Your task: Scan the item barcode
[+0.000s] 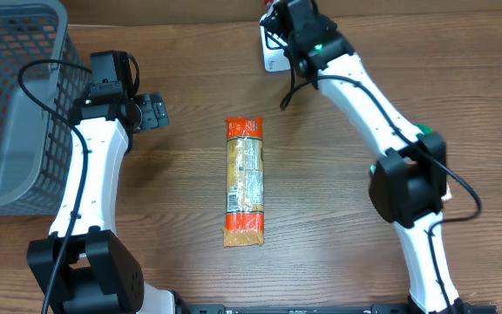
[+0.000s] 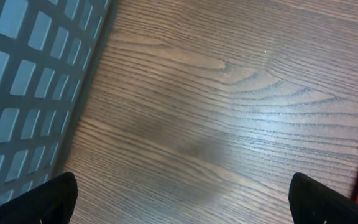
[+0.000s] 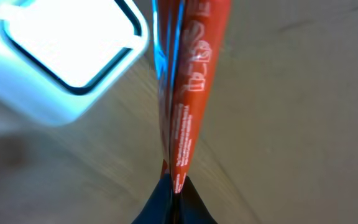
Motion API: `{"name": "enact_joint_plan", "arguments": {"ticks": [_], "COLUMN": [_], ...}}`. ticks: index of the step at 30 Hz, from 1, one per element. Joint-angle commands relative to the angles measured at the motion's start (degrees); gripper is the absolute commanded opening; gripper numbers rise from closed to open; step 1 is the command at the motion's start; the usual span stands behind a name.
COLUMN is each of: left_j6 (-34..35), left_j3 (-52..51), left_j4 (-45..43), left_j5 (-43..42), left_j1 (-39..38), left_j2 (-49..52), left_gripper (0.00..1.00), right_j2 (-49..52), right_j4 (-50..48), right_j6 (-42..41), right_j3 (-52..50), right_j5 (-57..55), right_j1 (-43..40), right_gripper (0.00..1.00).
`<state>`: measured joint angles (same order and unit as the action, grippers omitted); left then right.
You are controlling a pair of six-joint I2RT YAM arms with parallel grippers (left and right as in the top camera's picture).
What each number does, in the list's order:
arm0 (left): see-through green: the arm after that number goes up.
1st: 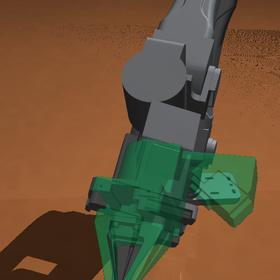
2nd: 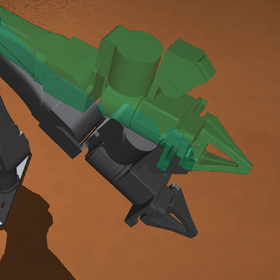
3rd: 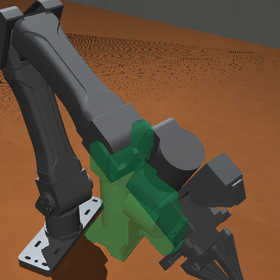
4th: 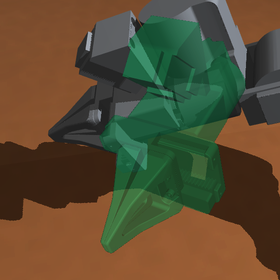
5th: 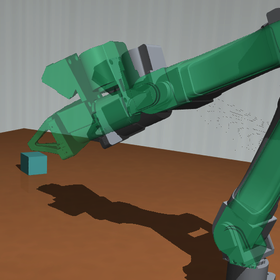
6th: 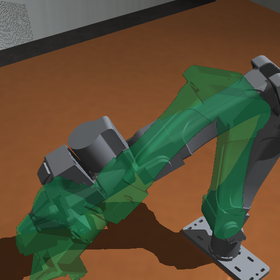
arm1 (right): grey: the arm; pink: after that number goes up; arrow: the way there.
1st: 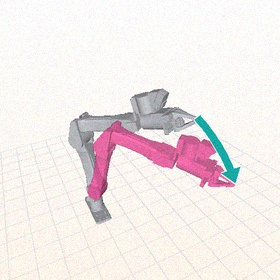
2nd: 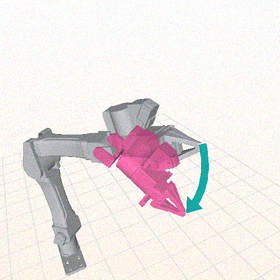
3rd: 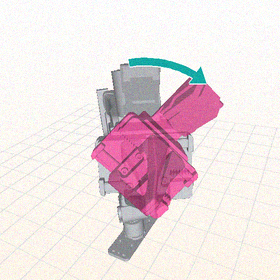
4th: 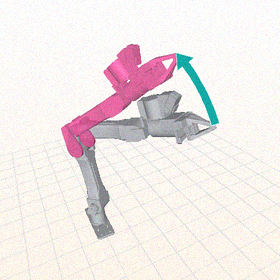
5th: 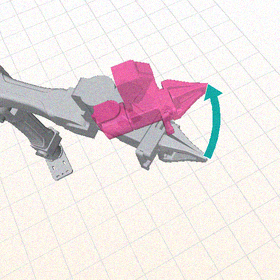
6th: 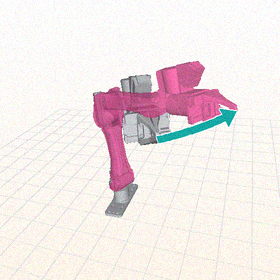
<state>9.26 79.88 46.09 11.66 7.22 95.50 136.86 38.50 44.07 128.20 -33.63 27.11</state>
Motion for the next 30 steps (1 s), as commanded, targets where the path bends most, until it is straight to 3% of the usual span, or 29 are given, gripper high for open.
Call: {"name": "enact_joint_plan", "arguments": {"ticks": [1, 19, 30], "left_j6": [0.15, 0.17, 0.17], "left_j3": [0.90, 0.92, 0.92], "left_j4": [0.02, 0.00, 0.00], "left_j5": [0.35, 0.35, 0.35], "left_j1": [-0.11, -0.11, -0.11], "left_j2": [0.07, 0.07, 0.07], "left_gripper": [1.00, 1.00, 1.00], "right_j2": [3.76, 13.29, 13.29], "right_j4": [-4.35, -13.90, -12.04], "right_j6": [5.79, 7.85, 7.82], "right_j3": [0.44, 0.42, 0.42], "right_j5": [-10.64, -15.06, -15.87], "right_j1": [0.28, 0.90, 1.95], "right_gripper": [0.04, 0.04, 0.04]}}
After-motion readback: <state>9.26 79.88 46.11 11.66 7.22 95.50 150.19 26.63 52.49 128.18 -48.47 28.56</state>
